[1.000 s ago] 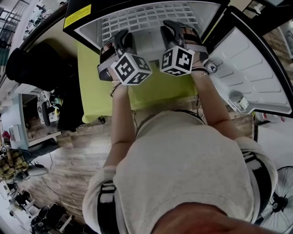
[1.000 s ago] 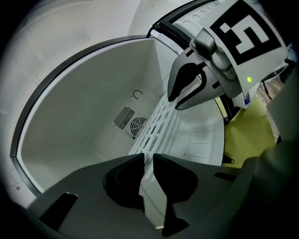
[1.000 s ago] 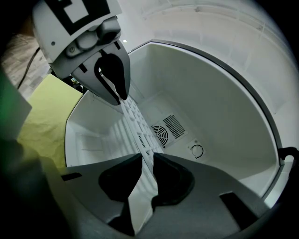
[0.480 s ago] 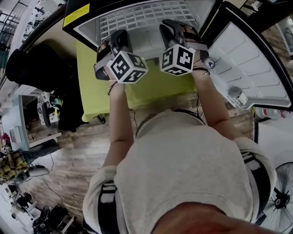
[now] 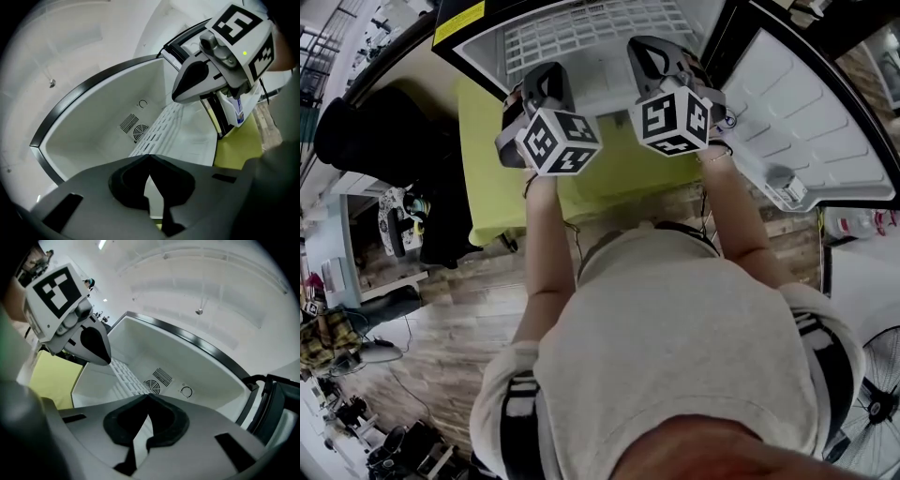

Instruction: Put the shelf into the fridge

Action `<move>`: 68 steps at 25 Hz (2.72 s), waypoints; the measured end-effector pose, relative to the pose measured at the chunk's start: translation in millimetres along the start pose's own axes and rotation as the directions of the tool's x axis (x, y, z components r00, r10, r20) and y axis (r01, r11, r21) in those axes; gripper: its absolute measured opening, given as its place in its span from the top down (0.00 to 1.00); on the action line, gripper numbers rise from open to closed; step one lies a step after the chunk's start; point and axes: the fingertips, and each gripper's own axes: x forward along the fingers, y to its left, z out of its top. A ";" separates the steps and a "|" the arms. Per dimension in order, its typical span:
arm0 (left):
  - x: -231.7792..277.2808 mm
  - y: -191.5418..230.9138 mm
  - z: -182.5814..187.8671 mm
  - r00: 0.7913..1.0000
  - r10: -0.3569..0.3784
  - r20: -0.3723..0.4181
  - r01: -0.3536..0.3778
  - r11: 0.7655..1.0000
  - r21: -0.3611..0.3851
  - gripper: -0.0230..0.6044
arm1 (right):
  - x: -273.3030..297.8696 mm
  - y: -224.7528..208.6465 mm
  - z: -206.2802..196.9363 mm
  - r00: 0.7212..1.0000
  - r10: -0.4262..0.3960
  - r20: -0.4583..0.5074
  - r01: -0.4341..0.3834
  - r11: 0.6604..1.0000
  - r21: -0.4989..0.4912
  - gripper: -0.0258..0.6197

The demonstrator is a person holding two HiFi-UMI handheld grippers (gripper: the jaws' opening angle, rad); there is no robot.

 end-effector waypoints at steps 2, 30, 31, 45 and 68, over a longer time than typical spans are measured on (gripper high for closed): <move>-8.6 2.3 4.2 1.000 0.006 0.024 -0.005 0.999 -0.037 0.97 | -6.8 -0.8 5.9 1.000 0.006 0.020 -0.007 0.999 0.044 0.95; -97.2 -9.6 40.6 0.895 -0.125 0.428 0.378 0.721 -0.580 0.95 | -76.1 17.0 41.4 0.965 0.116 0.234 -0.233 0.787 0.572 0.94; -98.2 -13.1 41.1 0.887 -0.138 0.440 0.398 0.711 -0.580 0.95 | -77.9 19.1 40.6 0.963 0.120 0.241 -0.245 0.764 0.598 0.94; -100.6 -56.3 19.9 0.882 -0.180 0.435 0.439 0.647 -0.623 0.95 | -95.8 50.7 12.8 0.964 0.137 0.228 -0.262 0.639 0.723 0.94; -86.2 -110.0 -16.0 0.905 -0.302 0.299 0.425 0.656 -0.624 0.95 | -98.7 113.2 -24.8 0.939 0.310 0.148 -0.317 0.613 0.724 0.95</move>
